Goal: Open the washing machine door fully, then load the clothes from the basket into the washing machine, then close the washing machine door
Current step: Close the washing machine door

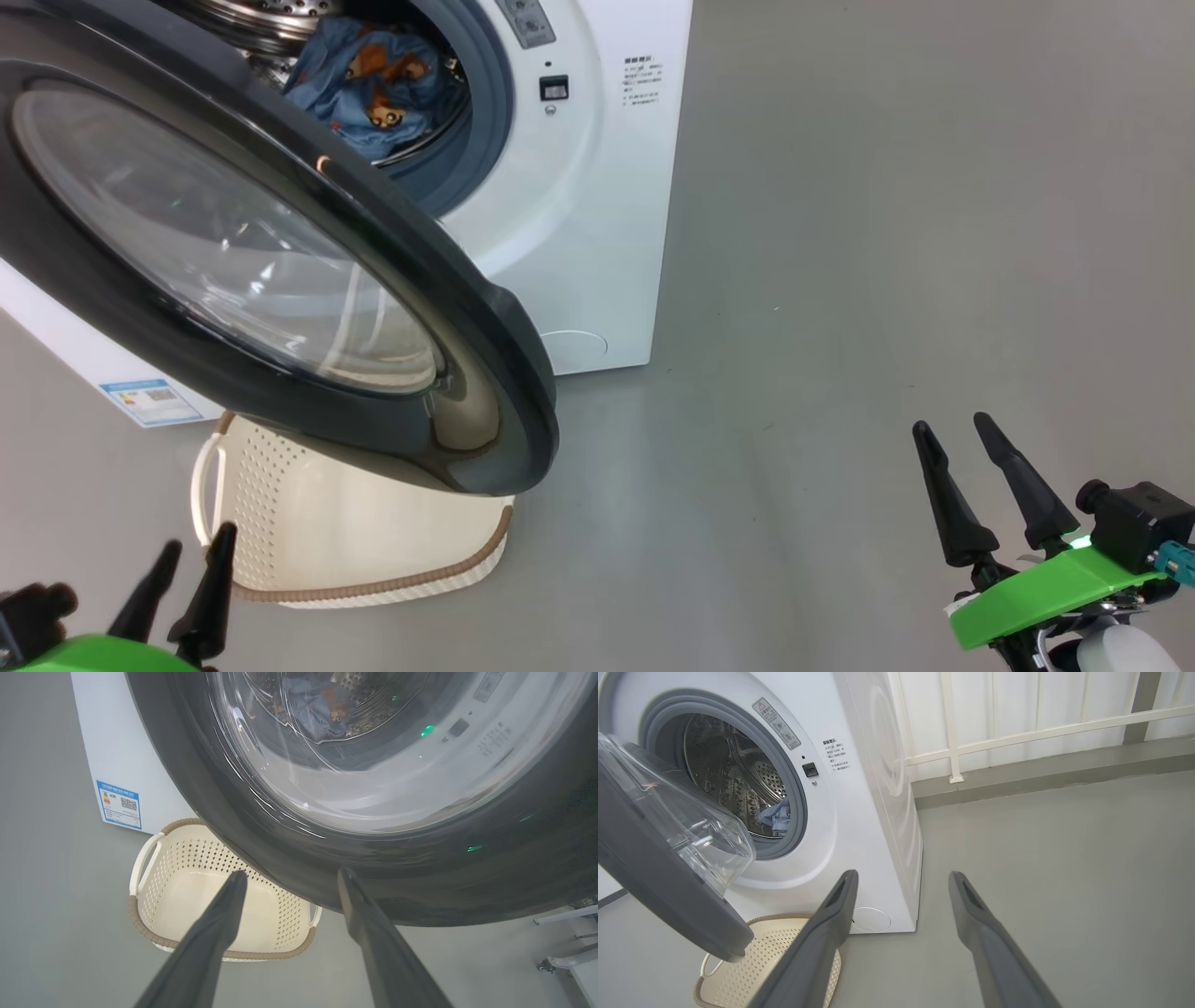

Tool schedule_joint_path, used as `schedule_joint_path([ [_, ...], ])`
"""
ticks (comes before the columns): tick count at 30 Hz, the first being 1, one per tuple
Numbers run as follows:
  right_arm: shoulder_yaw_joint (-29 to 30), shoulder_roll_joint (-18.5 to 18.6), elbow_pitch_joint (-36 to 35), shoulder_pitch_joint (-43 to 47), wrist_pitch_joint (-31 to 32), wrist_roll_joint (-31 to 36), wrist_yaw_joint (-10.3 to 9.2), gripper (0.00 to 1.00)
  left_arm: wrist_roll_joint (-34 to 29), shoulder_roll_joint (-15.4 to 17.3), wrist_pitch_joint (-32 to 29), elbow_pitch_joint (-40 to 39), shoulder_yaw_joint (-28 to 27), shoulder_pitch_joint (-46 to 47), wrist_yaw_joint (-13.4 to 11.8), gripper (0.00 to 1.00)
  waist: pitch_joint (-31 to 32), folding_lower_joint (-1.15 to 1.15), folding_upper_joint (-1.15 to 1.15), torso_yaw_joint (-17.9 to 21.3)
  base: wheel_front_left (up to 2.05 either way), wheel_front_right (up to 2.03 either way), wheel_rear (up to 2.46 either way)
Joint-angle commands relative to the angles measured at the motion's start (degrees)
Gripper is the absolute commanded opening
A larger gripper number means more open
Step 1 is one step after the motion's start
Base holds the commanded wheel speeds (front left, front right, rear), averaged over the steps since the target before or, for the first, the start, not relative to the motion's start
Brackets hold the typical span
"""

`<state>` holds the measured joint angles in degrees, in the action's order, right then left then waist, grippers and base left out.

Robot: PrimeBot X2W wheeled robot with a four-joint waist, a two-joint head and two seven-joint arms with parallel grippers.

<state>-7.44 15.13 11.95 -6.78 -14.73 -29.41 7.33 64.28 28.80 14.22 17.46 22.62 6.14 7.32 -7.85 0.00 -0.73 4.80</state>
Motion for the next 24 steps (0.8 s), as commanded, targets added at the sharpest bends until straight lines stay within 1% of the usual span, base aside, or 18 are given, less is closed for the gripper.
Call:
schedule_joint_path([
  [1, -0.6, 0.87, -1.08, 0.01, -0.27, -0.42, 0.16, 1.0, -5.31, 0.57, 0.75, -1.03, -4.39, 1.1, 0.17, 1.0, 0.12, 0.0, 0.0, 0.12, 0.0, 0.0, 0.0],
  [6, -0.04, 0.81, -1.27, 0.16, -0.27, -0.39, 0.16, 1.0, -17.46, -3.81, 0.76, -3.79, -10.52, -0.92, 0.17, 1.0, 0.3, 0.0, 0.0, 0.28, 0.0, 0.0, 0.0],
  [13, 0.31, 0.87, -1.7, 0.07, -0.27, -0.31, 0.16, 1.0, -30.51, -9.64, 0.77, -8.09, -18.36, -3.53, 0.17, 1.0, 0.24, 0.0, 0.0, 0.38, 0.0, 0.0, 0.0],
  [15, 0.42, 0.87, -1.76, 0.09, -0.27, -0.29, 0.16, 1.0, -33.19, -11.0, 0.77, -8.9, -19.7, -4.39, 0.17, 1.0, 0.25, 0.0, 0.0, 0.39, 0.0, 0.0, 0.0],
  [16, 0.42, 0.87, -1.76, 0.09, -0.27, -0.29, 0.16, 1.0, -33.19, -11.0, 0.77, -8.9, -19.7, -4.39, 0.17, 1.0, 0.25, 0.0, 0.0, 0.39, 0.0, 0.0, 0.0],
  [20, 0.68, 0.74, -1.77, 0.29, -0.27, -0.18, 0.16, 1.0, -36.58, -13.22, 0.77, -9.46, -22.11, -5.66, 0.17, 1.0, 0.21, 0.0, 0.0, 0.37, 0.0, 0.0, 0.0],
  [24, 0.6, 0.34, -1.48, 0.53, -0.27, -0.04, 0.16, 1.0, -38.19, -15.01, 0.77, -8.98, -23.76, -6.69, 0.17, 1.0, 0.4, 0.0, 0.0, 0.49, 0.0, 0.0, 0.0],
])
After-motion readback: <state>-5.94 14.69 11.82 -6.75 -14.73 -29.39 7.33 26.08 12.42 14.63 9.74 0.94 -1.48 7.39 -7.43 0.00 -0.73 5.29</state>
